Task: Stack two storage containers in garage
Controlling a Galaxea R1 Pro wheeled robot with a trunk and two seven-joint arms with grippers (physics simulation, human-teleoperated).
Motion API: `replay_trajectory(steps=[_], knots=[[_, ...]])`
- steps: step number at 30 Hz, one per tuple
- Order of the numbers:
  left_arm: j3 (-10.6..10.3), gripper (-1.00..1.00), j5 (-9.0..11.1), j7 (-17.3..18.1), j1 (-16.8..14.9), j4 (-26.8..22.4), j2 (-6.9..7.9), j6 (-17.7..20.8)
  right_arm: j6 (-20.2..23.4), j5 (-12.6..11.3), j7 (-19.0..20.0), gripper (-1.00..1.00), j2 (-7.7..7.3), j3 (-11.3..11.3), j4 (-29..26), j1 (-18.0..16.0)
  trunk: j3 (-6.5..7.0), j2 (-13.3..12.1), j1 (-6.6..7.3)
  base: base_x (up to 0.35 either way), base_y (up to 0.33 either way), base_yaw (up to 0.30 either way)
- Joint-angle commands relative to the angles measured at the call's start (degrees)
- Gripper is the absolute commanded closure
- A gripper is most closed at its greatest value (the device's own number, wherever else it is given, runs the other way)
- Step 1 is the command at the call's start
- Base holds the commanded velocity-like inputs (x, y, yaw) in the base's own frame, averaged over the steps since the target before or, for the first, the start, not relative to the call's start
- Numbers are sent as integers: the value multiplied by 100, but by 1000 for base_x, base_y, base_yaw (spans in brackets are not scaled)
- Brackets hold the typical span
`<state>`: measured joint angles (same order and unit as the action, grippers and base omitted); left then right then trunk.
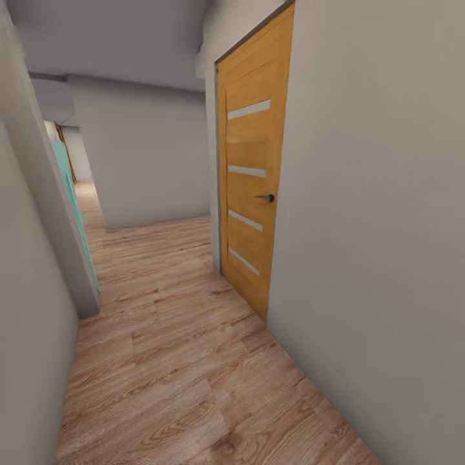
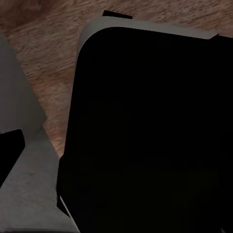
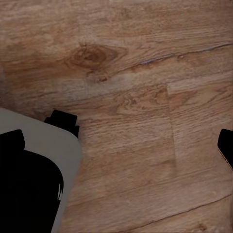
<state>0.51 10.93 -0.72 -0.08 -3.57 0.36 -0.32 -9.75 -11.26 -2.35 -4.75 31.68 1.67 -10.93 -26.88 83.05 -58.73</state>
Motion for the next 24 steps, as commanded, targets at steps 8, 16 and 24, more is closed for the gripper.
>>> replay_trajectory(steps=[8,16,24], knots=[[2,-100,32,-8,-1,-3,-1,-3,-35,-52,-2,-100,1,49,17,-8,-5,3,0,0,0,290],[-2,-100,32,-8,-1,-3,5,-4,-35,-52,-2,-100,1,49,17,-7,-5,3,0,143,0,235],[1,-100,32,-8,-1,-3,3,-3,-35,-52,-2,-100,0,49,17,-10,-5,3,0,314,0,17]])
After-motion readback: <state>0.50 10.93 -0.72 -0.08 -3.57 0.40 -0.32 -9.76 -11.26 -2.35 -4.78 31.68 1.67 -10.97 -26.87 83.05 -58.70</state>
